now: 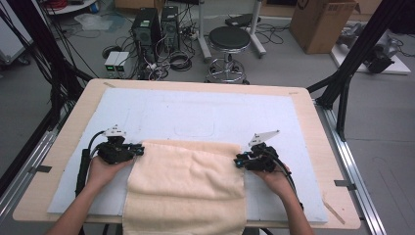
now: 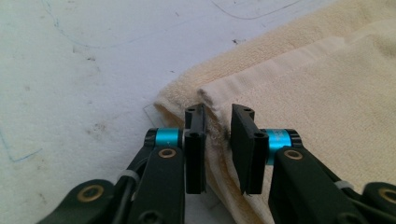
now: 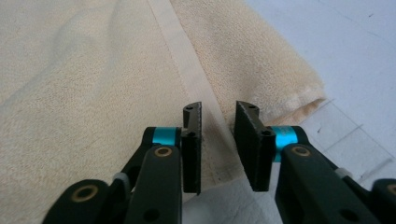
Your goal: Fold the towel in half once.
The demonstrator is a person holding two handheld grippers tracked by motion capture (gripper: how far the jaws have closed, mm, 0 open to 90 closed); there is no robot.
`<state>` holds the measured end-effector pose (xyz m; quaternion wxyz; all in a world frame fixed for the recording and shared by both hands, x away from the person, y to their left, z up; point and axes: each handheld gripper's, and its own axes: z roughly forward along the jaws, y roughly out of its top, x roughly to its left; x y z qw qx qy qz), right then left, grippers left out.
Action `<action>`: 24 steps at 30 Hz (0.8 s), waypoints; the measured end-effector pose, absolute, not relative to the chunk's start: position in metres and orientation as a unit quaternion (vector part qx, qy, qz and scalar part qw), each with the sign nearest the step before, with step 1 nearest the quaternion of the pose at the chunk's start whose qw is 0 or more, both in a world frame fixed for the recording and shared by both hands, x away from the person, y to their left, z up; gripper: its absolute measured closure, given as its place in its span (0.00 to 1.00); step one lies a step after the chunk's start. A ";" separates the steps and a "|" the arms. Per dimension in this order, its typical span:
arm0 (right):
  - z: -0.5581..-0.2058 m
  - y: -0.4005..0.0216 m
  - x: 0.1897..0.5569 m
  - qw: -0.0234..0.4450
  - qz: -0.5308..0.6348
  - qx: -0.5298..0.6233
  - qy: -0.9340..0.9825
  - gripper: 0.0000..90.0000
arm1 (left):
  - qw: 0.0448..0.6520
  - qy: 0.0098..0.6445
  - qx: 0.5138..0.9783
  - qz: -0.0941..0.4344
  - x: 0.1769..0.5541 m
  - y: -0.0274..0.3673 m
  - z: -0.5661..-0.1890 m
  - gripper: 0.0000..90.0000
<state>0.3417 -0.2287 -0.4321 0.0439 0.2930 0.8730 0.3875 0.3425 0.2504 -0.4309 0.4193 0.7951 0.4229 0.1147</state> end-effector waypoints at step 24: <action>-0.416 -0.239 0.326 0.030 0.411 0.283 0.866 0.97 | 0.453 0.399 0.791 0.103 0.321 0.260 -0.412 0.94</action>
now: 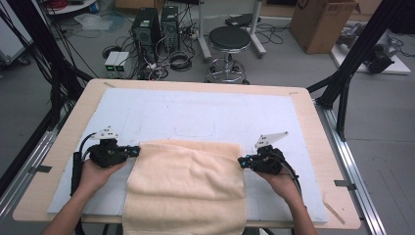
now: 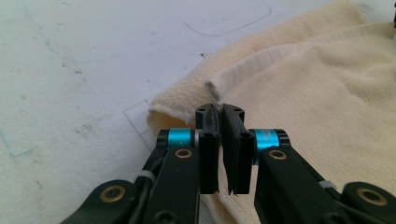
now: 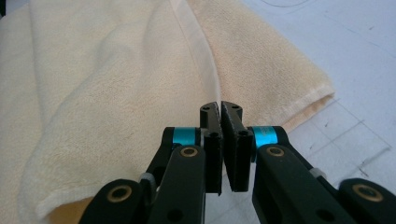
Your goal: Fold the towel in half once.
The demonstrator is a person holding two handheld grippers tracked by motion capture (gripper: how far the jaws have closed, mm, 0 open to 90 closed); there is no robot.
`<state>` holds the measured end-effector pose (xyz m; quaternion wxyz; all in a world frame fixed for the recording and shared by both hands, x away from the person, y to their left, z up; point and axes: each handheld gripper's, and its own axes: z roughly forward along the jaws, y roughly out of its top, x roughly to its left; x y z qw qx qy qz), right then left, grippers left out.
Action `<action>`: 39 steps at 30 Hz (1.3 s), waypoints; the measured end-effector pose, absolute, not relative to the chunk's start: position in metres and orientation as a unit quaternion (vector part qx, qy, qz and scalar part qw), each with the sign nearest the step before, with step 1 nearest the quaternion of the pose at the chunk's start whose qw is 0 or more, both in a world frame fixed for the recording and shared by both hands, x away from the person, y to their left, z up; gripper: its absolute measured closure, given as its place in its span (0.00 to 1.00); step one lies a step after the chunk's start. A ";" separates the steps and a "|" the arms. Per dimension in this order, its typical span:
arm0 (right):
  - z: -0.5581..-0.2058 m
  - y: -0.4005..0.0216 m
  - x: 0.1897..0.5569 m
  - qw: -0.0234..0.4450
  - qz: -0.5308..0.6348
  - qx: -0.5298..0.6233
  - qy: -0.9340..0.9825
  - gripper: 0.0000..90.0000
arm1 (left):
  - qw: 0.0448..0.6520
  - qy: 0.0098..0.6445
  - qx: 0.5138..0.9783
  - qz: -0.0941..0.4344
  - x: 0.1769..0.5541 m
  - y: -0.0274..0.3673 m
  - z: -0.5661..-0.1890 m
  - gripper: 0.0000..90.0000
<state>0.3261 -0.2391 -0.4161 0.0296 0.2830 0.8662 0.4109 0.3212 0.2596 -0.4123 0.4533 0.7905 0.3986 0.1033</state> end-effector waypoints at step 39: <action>-0.379 -0.232 0.321 0.021 0.500 0.247 0.830 0.98 | 0.449 0.404 0.789 0.112 0.333 0.261 -0.417 0.98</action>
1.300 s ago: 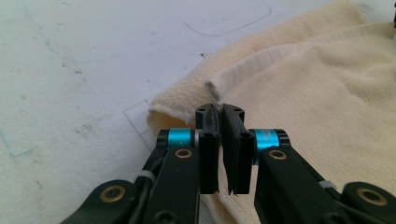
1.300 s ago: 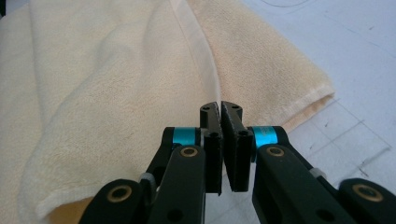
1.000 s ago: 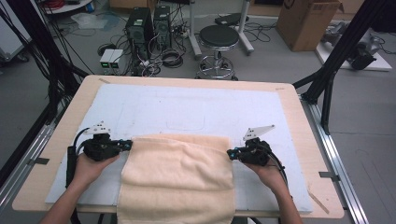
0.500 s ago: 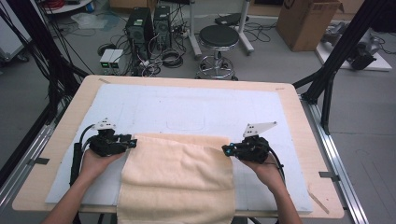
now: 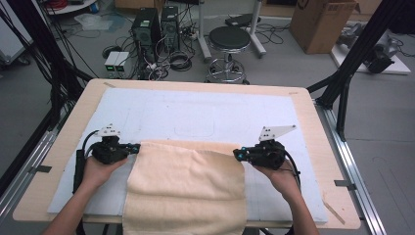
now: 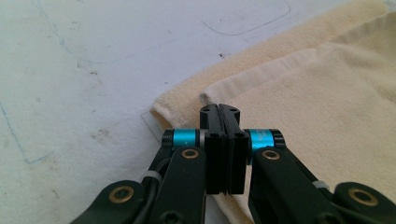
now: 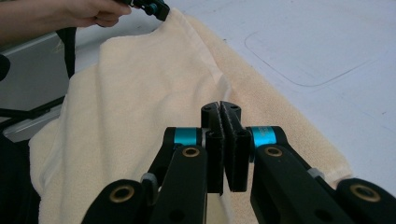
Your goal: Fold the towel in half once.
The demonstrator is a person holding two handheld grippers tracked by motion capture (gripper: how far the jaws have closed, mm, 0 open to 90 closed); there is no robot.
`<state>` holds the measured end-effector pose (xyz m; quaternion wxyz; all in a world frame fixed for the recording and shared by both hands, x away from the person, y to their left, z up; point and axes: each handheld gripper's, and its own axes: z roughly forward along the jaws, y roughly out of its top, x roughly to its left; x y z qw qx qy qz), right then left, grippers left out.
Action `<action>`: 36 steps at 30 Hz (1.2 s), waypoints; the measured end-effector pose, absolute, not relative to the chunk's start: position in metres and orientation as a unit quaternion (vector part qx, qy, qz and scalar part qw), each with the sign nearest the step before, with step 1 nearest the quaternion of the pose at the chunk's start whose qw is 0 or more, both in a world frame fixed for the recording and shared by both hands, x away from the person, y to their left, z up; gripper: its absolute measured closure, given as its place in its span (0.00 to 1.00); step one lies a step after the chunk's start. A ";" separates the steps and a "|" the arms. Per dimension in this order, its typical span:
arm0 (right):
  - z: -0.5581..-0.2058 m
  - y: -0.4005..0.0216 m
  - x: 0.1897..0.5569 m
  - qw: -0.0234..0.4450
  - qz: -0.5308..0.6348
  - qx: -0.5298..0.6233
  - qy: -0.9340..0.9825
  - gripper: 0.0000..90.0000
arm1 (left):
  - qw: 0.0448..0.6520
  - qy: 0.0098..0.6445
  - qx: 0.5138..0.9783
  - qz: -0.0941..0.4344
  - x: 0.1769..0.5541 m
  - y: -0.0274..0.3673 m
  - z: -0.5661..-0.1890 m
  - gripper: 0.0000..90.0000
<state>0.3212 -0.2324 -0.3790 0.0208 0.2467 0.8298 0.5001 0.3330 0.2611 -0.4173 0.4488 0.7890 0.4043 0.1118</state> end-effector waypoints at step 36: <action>-0.408 -0.209 0.243 0.001 0.450 0.161 0.878 0.57 | 0.449 0.297 0.837 0.097 0.259 0.253 -0.421 0.60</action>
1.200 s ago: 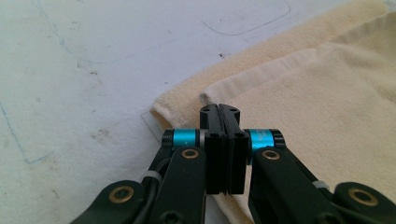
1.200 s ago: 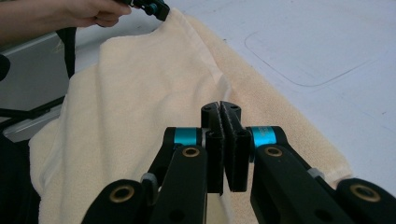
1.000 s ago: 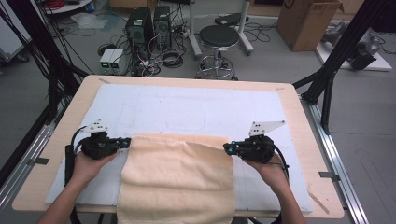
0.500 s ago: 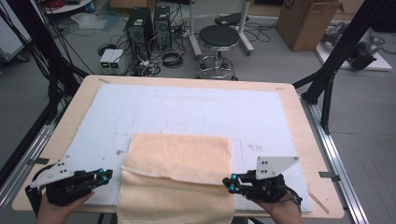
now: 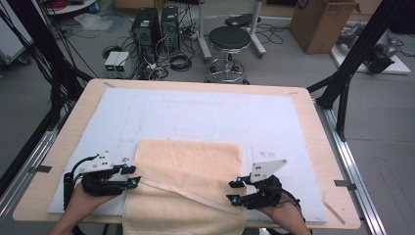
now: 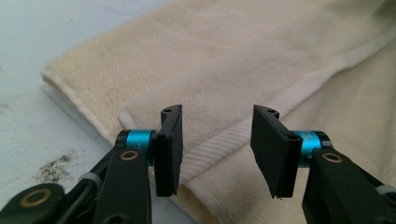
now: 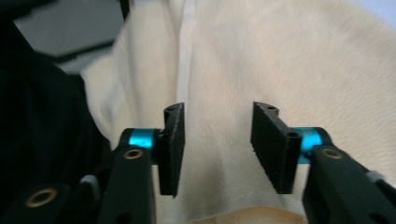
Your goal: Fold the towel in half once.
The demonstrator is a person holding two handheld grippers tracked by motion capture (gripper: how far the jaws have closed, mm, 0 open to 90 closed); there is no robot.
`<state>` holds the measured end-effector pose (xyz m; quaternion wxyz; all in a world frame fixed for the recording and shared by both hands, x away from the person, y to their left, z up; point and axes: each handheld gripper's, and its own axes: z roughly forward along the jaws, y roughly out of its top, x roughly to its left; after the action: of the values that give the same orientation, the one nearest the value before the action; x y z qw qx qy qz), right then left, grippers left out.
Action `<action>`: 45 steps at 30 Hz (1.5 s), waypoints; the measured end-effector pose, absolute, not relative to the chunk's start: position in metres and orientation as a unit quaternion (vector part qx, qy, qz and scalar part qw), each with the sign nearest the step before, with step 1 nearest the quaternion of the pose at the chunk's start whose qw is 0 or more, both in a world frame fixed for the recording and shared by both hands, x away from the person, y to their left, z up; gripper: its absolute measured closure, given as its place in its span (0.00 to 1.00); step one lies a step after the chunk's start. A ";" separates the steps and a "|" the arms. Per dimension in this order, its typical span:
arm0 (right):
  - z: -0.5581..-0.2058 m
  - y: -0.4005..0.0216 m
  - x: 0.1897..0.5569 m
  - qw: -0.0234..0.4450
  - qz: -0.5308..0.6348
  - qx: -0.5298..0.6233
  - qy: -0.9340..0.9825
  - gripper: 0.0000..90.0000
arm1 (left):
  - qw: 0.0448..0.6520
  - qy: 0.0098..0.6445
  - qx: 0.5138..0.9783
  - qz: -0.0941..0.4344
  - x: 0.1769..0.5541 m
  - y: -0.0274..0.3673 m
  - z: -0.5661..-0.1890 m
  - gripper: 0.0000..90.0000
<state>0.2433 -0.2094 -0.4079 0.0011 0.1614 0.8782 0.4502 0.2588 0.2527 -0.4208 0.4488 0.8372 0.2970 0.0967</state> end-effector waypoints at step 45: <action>-0.387 -0.201 0.163 -0.051 0.481 0.048 0.874 0.78 | 0.490 0.247 0.829 0.109 0.095 0.266 -0.389 0.85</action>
<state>0.1626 -0.2008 -0.3868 -0.0511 0.0482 0.8737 0.4813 0.0949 0.2658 -0.3894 0.4896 0.8291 0.2472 0.1088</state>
